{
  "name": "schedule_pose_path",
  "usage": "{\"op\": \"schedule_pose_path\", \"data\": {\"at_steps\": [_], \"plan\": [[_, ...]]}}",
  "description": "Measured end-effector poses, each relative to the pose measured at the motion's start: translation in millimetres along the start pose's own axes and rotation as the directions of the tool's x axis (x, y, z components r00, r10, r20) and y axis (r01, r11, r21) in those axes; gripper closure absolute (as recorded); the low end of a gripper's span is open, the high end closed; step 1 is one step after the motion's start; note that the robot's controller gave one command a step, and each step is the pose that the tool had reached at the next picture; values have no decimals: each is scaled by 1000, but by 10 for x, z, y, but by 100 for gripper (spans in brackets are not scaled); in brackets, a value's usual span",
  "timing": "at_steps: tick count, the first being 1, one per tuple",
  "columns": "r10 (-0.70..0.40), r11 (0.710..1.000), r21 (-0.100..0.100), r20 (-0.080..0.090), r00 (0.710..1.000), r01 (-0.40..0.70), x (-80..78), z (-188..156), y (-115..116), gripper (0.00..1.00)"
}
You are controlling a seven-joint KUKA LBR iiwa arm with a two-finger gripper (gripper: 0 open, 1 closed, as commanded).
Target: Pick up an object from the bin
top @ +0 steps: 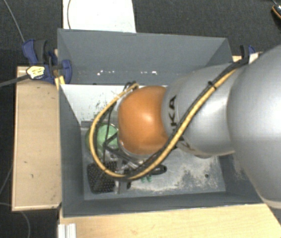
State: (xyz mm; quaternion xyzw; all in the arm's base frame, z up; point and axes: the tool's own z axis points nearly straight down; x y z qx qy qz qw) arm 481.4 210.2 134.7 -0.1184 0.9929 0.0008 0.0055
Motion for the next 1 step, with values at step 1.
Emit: {"op": "schedule_pose_path", "data": {"at_steps": [1], "plan": [[3,1000,1,-4,1000,-3,3,-424,-2,100]]}}
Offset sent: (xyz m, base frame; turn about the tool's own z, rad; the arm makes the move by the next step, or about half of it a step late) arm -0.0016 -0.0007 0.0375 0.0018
